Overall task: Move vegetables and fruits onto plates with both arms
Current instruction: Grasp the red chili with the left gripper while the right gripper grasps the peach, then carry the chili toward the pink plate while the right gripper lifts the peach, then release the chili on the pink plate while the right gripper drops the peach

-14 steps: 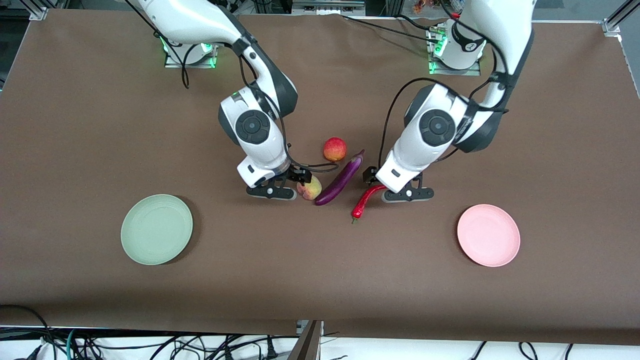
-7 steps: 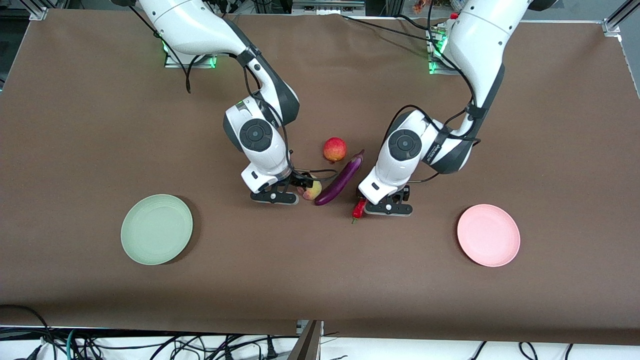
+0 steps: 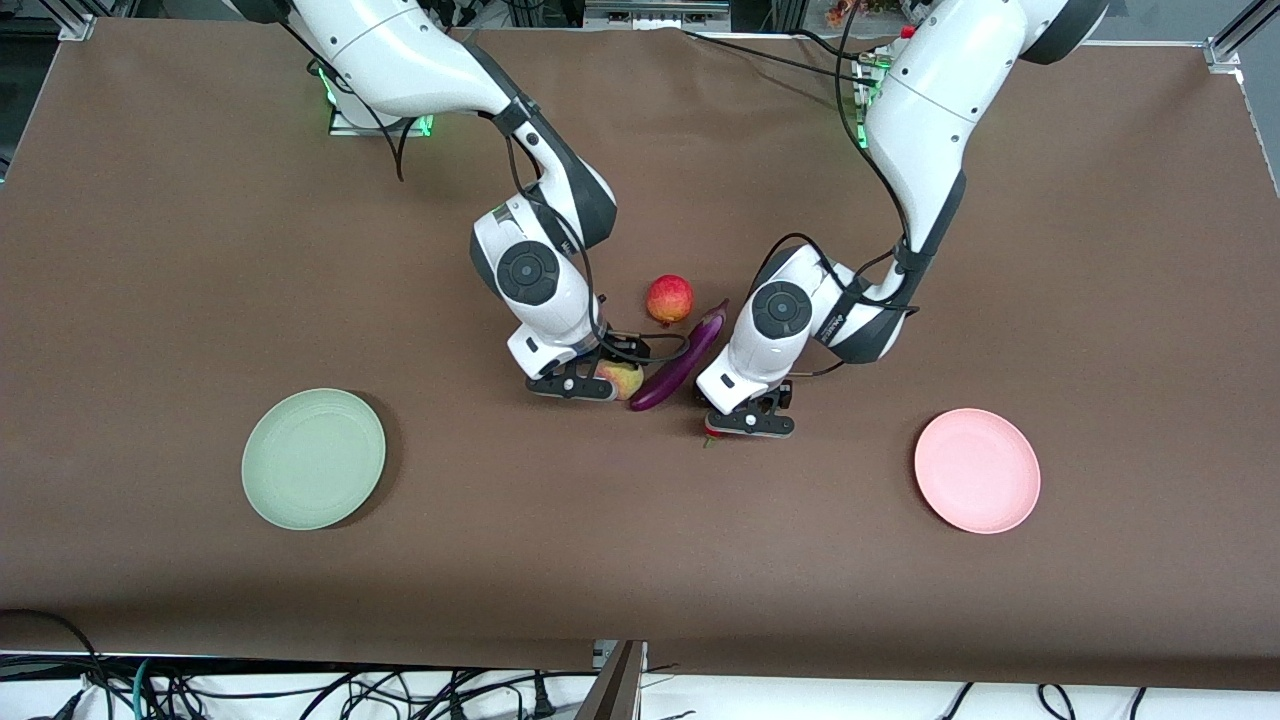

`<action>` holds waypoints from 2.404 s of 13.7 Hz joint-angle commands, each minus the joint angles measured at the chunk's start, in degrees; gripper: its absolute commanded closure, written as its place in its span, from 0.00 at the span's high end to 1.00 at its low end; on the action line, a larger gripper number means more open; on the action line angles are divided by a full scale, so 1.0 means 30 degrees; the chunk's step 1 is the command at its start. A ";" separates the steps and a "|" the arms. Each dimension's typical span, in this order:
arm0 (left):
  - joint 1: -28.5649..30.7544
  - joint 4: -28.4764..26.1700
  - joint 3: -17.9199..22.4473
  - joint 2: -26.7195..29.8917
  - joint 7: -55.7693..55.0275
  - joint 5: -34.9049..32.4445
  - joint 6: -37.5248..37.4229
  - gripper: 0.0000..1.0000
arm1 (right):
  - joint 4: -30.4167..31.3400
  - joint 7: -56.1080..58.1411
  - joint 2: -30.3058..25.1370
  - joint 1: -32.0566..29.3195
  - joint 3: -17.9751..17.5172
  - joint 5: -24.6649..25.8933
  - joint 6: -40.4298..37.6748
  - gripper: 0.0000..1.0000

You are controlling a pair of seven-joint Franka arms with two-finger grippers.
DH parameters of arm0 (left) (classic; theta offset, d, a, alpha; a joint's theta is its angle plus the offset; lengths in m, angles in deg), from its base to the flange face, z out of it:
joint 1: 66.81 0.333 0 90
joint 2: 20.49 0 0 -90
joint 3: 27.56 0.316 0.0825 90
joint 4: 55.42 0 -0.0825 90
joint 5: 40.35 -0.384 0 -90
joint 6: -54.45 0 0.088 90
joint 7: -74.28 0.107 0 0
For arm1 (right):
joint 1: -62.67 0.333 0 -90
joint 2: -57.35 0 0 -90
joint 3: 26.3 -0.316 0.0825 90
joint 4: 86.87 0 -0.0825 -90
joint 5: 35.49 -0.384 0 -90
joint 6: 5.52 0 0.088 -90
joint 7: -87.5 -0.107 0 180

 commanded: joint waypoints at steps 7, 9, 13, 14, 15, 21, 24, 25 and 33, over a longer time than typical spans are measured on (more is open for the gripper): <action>0.0457 0.0886 0.0367 0.0100 0.1510 -0.2061 -0.0164 0.00 | -0.0118 0.0026 0.0820 0.0361 0.0010 -0.0413 0.1037 1.00; 0.1453 0.0885 0.0045 0.0947 0.2509 -0.1885 -0.1213 0.00 | -0.0147 -0.0033 0.1084 0.0361 0.0009 -0.0442 0.1710 1.00; 0.3005 0.0915 0.0045 0.3290 0.4939 -0.1797 -0.4496 0.00 | -0.0235 -0.0033 0.1084 0.0361 0.0010 -0.0442 0.1947 1.00; 0.3706 0.0915 0.0016 0.3760 0.5874 -0.1797 -0.5169 0.00 | -0.0235 -0.0033 0.1200 0.0361 0.0038 -0.0442 0.2064 1.00; 0.4496 0.0886 -0.0014 0.4228 0.7188 -0.1768 -0.5727 0.00 | -0.0235 -0.0033 0.1289 0.0361 0.0039 -0.0442 0.2297 1.00; 1.0939 0.0243 -0.0160 0.4295 1.5987 -0.0039 -0.6026 0.00 | -0.0235 0.0171 0.1729 0.0390 0.0009 -0.0326 0.3266 0.40; 1.1652 0.0182 -0.0190 0.3444 1.5787 0.0020 -0.6055 0.00 | -0.0526 0.0347 0.1525 0.0390 0.0038 0.0025 0.3092 0.27; 1.1566 0.0182 -0.0190 0.3326 1.5698 0.0194 -0.6055 0.00 | -0.0789 0.0435 0.1437 0.0274 0.0068 0.0259 0.2829 0.26; 1.1096 0.0827 -0.0131 0.1655 1.6020 0.0488 -0.4385 0.00 | -0.4514 1.0023 -0.0348 -0.4054 0.0448 0.1170 -0.7888 0.26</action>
